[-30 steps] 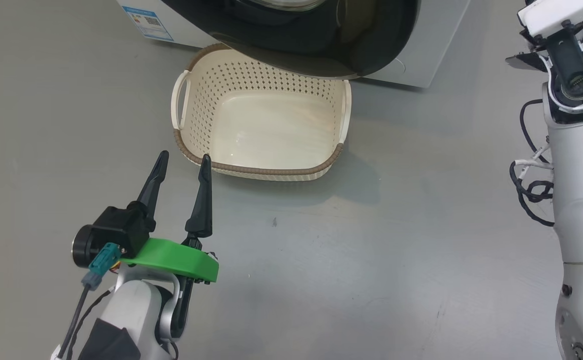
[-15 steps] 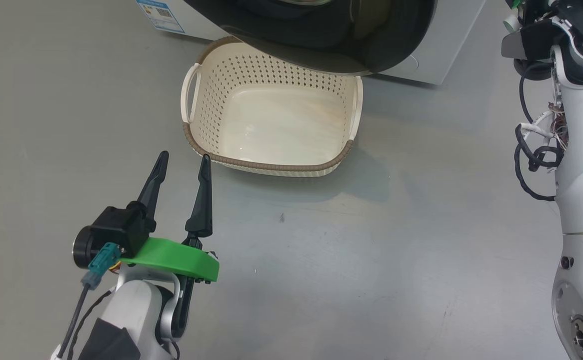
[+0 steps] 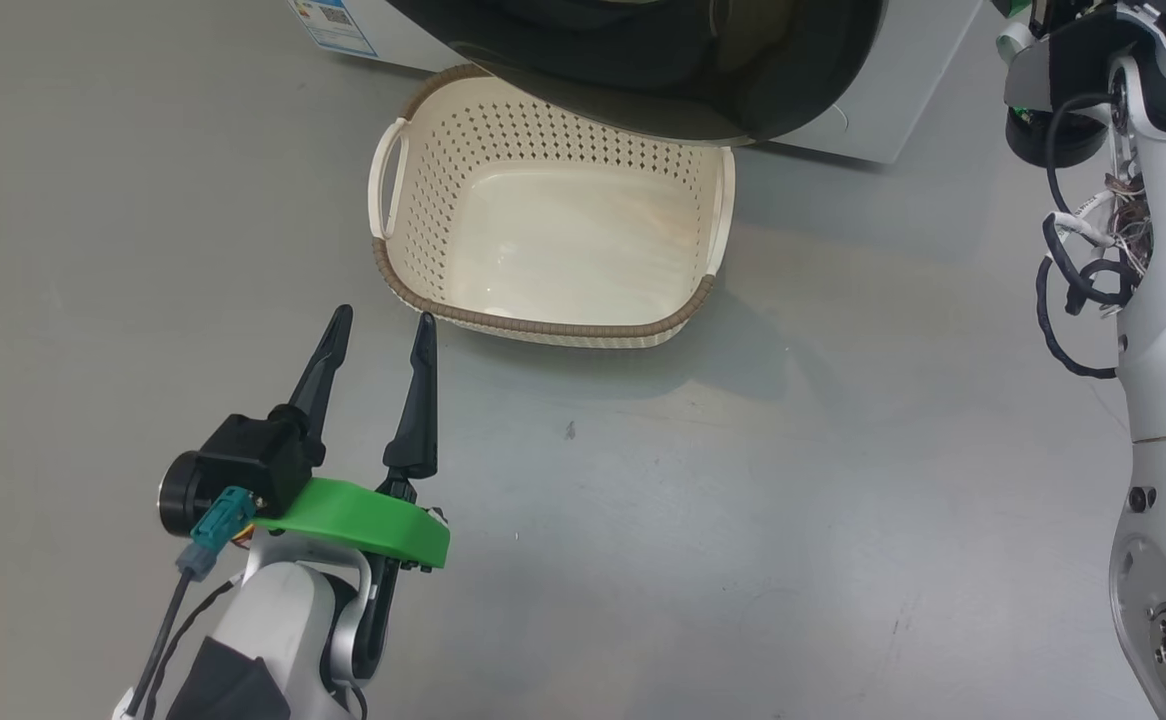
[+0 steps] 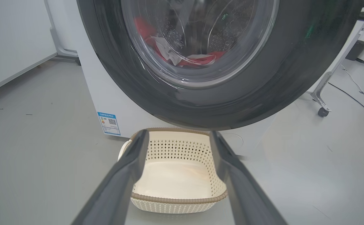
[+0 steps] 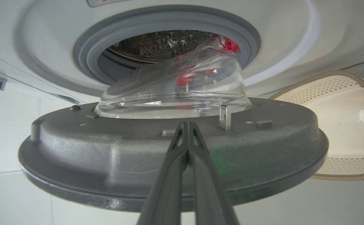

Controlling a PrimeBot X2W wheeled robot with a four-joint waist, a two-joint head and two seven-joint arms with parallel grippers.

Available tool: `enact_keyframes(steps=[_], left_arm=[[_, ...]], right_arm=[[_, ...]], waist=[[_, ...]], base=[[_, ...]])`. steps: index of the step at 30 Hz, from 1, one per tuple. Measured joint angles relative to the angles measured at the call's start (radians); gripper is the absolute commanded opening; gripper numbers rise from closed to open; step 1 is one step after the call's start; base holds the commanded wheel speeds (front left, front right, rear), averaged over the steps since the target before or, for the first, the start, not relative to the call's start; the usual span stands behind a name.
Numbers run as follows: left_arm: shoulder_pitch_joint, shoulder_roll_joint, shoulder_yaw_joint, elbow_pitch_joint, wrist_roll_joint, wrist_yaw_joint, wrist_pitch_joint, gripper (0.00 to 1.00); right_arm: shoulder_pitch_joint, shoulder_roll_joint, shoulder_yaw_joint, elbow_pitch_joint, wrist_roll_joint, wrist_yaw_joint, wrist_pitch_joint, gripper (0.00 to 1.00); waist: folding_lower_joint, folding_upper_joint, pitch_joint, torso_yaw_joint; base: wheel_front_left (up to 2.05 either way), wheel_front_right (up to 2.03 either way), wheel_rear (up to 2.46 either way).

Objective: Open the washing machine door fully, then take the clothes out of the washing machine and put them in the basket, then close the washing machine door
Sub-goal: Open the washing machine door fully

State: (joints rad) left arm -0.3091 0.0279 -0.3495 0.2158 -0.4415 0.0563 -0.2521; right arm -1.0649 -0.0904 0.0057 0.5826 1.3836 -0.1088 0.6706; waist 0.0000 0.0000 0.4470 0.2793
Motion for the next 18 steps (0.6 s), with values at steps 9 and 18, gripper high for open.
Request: enact_keyframes(steps=[9, 18], left_arm=[[-0.002, 0.000, -0.007, 0.000, 0.000, 0.000, 0.000, 1.00], [-0.009, 0.000, -0.008, -0.001, -0.007, 0.006, 0.000, 1.00]], right_arm=[[-0.019, 0.003, -0.016, 0.041, 0.060, -0.010, 0.055, 0.00], [-0.035, 0.002, -0.014, 0.085, 0.079, -0.017, 0.091, 0.00]], waist=[[0.0000, 0.0000, 0.004, 0.011], [0.0001, 0.0000, 0.007, 0.020]], base=[[0.00, 0.00, 0.00], [0.00, 0.00, 0.00]])
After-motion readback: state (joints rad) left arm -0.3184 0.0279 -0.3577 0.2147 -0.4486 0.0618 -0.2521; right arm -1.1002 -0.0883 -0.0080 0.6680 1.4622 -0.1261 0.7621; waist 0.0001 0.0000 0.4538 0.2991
